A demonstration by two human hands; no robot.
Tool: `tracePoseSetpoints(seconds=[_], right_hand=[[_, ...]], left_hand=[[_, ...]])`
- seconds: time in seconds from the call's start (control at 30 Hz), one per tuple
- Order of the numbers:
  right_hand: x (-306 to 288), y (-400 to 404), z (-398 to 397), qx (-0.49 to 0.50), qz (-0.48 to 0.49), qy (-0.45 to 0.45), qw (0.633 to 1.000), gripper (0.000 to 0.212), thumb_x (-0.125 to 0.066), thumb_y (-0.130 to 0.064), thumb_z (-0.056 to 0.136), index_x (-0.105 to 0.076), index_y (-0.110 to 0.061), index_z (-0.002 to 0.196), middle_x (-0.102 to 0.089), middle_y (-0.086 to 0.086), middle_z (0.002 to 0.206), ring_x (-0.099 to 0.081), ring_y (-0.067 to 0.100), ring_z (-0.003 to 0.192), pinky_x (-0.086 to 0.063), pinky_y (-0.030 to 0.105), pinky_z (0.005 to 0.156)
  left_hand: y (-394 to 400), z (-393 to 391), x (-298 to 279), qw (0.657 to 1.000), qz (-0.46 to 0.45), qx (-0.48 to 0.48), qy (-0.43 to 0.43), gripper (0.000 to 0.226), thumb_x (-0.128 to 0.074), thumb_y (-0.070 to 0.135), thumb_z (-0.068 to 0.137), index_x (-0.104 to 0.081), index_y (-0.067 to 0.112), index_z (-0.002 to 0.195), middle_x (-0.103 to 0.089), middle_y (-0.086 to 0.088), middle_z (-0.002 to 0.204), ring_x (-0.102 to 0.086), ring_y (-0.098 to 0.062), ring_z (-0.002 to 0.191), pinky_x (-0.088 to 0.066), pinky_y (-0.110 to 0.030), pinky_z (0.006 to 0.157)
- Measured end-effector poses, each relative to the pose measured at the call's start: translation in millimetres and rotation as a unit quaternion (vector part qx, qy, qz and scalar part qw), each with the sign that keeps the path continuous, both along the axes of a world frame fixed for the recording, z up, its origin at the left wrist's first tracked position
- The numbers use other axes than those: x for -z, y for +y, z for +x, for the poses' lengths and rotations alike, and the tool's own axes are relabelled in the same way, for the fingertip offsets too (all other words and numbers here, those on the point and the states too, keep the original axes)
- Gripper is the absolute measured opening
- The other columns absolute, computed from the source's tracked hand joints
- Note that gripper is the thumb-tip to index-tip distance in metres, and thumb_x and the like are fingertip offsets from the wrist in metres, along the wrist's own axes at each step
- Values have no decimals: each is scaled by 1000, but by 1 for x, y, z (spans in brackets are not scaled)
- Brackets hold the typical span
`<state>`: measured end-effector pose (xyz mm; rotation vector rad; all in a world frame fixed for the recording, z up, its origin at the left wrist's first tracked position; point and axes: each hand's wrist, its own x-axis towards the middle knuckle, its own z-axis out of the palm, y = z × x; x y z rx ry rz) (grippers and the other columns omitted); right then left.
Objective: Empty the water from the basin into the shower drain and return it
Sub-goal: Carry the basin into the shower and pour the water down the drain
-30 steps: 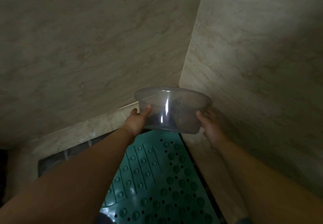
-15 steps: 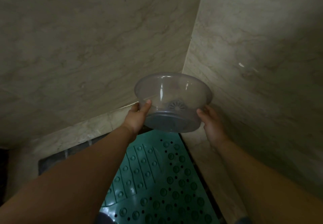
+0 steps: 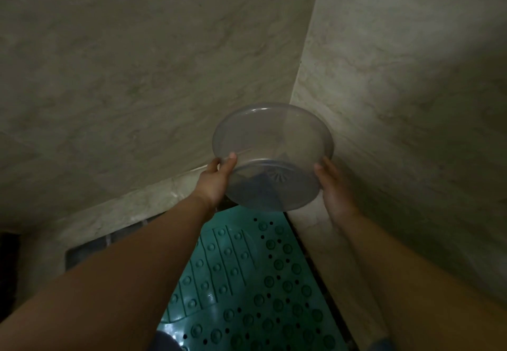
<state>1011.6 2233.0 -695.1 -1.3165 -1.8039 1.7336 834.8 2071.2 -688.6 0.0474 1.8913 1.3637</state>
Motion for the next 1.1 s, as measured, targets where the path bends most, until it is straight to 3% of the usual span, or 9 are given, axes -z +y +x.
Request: tracePoseSetpoints(seconds=[0.03, 0.1, 0.23, 0.37, 0.63, 0.8, 1.03, 1.1], right_hand=[[0, 1, 0, 3, 4, -3, 1000, 60, -46, -49, 96, -35, -30, 151, -41, 0, 155, -45, 16, 133, -35, 32, 101], [1, 2, 1, 9, 10, -11, 1000, 60, -46, -50, 95, -36, -30, 150, -42, 1, 155, -44, 21, 138, -35, 32, 102], [3, 5, 1, 18, 19, -14, 1000, 57, -46, -49, 95, -40, -30, 148, -43, 0, 154, -44, 20, 137, -36, 31, 103], [3, 6, 1, 24, 16, -11, 1000, 57, -49, -48, 94, -42, -29, 147, -44, 0, 154, -45, 19, 137, -36, 40, 115], [2, 5, 1, 27, 40, -18, 999, 55, -49, -48, 94, -45, -30, 146, -47, -1, 152, -44, 6, 119, -36, 28, 99], [5, 6, 2, 19, 45, -46, 998, 56, -47, -48, 95, -43, -29, 147, -44, 2, 154, -45, 21, 136, -38, 40, 112], [7, 5, 0, 25, 31, -28, 999, 55, -50, -46, 94, -44, -30, 146, -45, 0, 152, -44, 7, 118, -37, 28, 97], [8, 4, -1, 26, 34, -30, 999, 54, -50, -45, 94, -45, -30, 146, -45, 0, 152, -43, 7, 117, -36, 28, 96]], left_hand=[[0, -1, 1, 1000, -2, 0, 0, 71, -53, 60, 85, -43, 22, 144, -52, -10, 143, -56, -28, 121, -48, -39, 99], [-1, -1, 1, 1000, -1, -4, -12, 74, -53, 63, 84, -41, 24, 145, -50, -11, 145, -54, -32, 125, -43, -48, 108], [-3, -2, -1, 1000, -1, 0, -17, 74, -50, 65, 84, -39, 27, 146, -49, -10, 147, -53, -33, 126, -46, -46, 104], [-4, -3, 1, 1000, 9, 5, -13, 74, -49, 66, 84, -39, 27, 147, -47, -8, 149, -52, -31, 129, -45, -42, 104], [-4, -4, 8, 999, 8, 12, -38, 73, -46, 69, 83, -43, 29, 144, -49, -5, 148, -49, -30, 131, -39, -43, 109], [-6, -2, 10, 997, -11, 26, -68, 72, -44, 71, 82, -44, 33, 143, -50, -7, 146, -51, -32, 127, -42, -45, 103], [-4, -3, 12, 995, 1, -1, -95, 65, -45, 69, 84, -50, 32, 138, -58, -8, 135, -62, -31, 111, -56, -41, 87], [-3, -2, 11, 996, -6, 3, -92, 66, -42, 69, 85, -47, 33, 140, -56, -4, 134, -64, -25, 101, -58, -31, 69]])
